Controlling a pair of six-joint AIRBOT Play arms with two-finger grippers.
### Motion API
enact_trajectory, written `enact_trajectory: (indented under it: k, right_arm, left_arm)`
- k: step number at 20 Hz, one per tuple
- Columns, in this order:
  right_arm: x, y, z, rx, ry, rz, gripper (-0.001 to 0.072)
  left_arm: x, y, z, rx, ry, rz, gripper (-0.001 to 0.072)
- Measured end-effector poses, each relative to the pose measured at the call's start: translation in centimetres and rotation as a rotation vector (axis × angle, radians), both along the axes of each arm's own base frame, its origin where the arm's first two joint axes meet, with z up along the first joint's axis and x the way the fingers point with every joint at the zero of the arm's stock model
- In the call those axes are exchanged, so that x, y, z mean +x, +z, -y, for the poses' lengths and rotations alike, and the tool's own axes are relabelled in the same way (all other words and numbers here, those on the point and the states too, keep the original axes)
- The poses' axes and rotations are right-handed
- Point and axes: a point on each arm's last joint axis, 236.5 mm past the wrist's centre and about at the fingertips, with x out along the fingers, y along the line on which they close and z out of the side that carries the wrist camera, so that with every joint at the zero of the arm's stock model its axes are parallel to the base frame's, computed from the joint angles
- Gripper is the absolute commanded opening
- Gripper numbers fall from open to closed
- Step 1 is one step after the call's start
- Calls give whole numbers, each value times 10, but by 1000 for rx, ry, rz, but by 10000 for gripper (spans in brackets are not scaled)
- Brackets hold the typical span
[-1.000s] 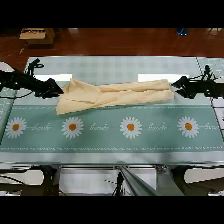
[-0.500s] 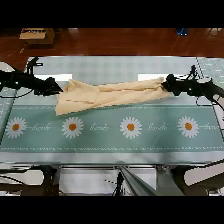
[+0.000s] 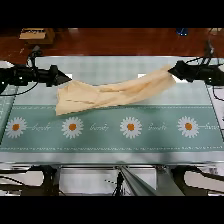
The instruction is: Fold the shirts.
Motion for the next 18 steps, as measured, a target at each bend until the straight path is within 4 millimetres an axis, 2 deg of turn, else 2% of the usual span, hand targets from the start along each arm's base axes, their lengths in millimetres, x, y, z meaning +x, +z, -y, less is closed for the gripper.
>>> enact_trajectory:
  k: [4,7,9,14,18]
  right_arm:
    - [-29,73,-9,-21,15,110,29]
    - [-54,114,-19,-9,20,161,29]
    - [-73,133,-24,-12,24,174,29]
    - [-117,151,-27,-51,16,137,29]
    - [-145,153,-23,-82,-17,87,29]
  left_arm:
    - [-13,14,67,-77,-116,33,26]
    - [-28,14,116,-91,-193,41,26]
    - [-40,12,145,-91,-237,45,26]
    - [-68,0,208,-74,-314,48,26]
    - [-92,-19,252,-52,-351,27,26]
